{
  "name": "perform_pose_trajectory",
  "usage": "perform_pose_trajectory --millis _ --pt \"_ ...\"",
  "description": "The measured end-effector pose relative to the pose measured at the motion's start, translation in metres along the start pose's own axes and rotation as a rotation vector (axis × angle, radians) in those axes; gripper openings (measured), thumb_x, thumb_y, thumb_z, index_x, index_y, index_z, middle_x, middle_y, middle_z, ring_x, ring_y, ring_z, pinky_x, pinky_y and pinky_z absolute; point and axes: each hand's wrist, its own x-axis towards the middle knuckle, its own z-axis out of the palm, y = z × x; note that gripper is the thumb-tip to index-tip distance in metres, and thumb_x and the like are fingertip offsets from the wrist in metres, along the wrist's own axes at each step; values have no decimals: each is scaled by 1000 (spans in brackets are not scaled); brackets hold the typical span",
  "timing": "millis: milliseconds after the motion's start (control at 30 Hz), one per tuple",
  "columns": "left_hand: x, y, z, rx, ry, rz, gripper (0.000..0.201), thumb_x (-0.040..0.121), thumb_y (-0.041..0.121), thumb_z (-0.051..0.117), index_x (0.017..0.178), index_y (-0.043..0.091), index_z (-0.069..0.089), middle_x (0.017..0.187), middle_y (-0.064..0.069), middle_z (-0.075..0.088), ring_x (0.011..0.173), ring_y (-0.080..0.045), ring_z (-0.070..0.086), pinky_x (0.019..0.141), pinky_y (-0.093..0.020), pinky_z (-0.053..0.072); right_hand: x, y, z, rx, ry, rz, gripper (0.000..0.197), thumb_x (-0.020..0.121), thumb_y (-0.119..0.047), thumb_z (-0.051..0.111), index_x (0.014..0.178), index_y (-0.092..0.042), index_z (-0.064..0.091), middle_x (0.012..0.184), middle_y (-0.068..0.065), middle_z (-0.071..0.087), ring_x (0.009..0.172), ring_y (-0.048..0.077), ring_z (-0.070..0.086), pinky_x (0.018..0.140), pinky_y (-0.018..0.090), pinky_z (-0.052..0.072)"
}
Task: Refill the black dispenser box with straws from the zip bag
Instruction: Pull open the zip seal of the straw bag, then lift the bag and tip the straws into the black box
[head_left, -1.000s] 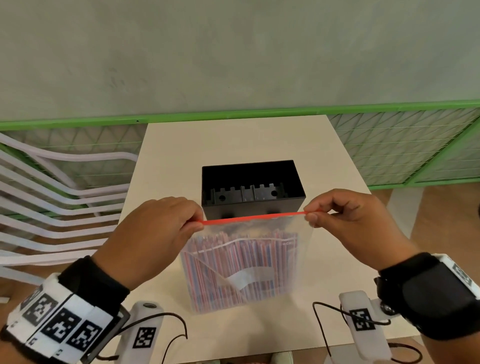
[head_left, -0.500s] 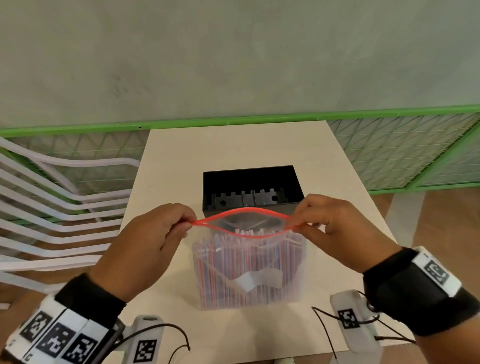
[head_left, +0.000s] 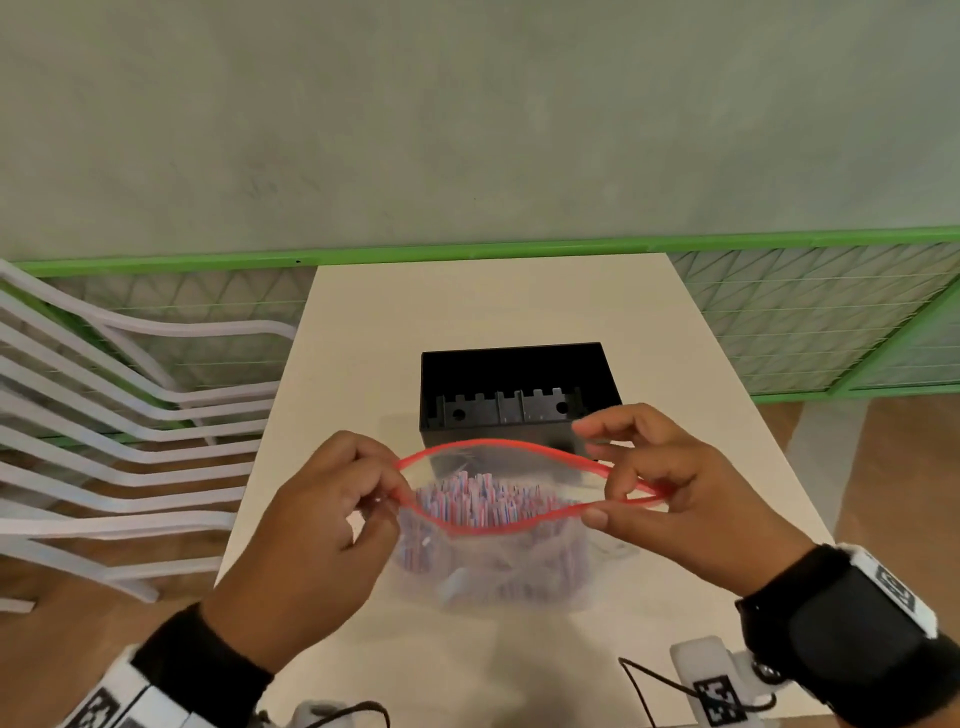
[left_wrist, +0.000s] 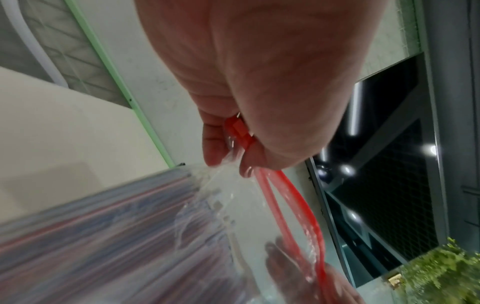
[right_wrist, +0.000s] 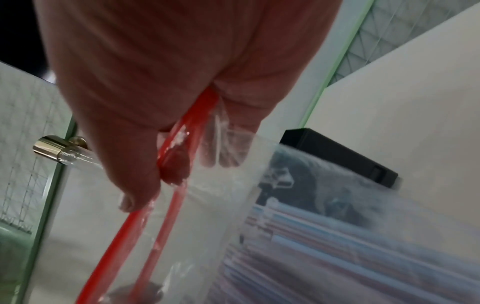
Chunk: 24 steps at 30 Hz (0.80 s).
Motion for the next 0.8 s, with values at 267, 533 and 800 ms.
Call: perform_pose_trajectory --millis 267,533,800 --pt "2 -9 11 -78 159 -88 21 92 15 67 71 19 70 89 9 66 84 -10 64 69 -4 42 1 7 20 58 132 -38 37 77 -60 74 76 -23 75 106 -5 69 100 18 69 82 20 51" --pt "-1 -20 20 -272 85 -131 43 88 -12 62 99 27 75 104 9 68 96 -15 66 80 -18 53 -21 64 49 175 46 308 109 51 -37 99 141 -49 39 138 -17 56 129 7 53 102 15 40" --pt "-3 -33 14 -798 -85 -224 87 76 15 67 146 53 32 149 22 48 138 1 43 107 -35 43 -6 70 64 300 25 436 21 86 -25 78 106 -23 72 102 -7 79 102 9 72 90 29 54"
